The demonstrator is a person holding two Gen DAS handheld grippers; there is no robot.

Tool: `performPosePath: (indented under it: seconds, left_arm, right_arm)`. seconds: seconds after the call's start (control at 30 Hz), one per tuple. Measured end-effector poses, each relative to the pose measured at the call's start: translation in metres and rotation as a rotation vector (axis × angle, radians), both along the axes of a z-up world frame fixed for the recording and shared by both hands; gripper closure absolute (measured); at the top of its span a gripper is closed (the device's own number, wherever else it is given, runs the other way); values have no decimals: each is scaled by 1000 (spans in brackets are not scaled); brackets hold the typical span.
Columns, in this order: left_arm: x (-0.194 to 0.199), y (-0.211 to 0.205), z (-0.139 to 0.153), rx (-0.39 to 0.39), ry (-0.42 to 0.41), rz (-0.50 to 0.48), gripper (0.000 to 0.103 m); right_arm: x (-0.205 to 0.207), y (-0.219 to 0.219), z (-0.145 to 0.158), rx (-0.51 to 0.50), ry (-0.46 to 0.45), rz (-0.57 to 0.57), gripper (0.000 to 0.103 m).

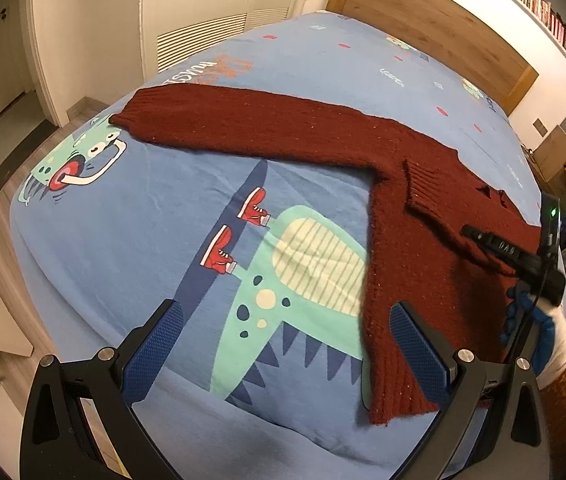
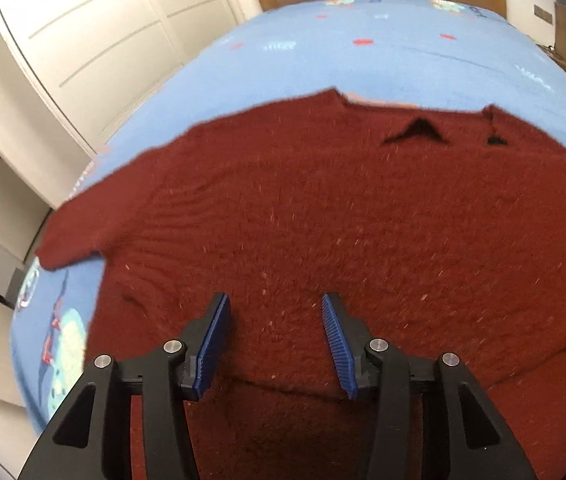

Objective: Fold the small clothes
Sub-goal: 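Open the right gripper and lift it off the folded sleeve, then grasp the cuff of the other sleeve with the left gripper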

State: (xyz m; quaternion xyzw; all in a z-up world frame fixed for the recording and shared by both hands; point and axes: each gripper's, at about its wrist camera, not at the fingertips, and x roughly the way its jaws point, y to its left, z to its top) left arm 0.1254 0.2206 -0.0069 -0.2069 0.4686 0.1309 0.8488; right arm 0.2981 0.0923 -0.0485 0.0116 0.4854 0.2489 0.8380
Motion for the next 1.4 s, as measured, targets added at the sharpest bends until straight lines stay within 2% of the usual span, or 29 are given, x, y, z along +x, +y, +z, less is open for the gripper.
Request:
performPosePath:
  seconds: [0.07,0.3,0.6,0.77,1.0,1.17,1.4]
  left_arm:
    - [-1,3,1,6,-8,12,1]
    - [-4,13,7,53,-39,67,1]
    - [7,31,3,46,-11,66,1]
    - [16,43,-2,28,-10,82,1]
    - [33,54,-19,-7,15,81,1]
    - [50,76,-31,-24,29,114,1]
    - [71,129,-49,-133,-7,202,2]
  right_arm:
    - [-7,11,-1,-13,-15,10,44]
    - [-24,27,3,22,0,69,44]
    - [-51,-3,27,81,-25,46,44]
    - [-73,-32,37,86,-36,21,44]
    - [-101,-69,36,82,-17,-29,44]
    - [-118,-92,34,66,-4,-57,44]
    - [-133,-119,26,39,15,-103,44]
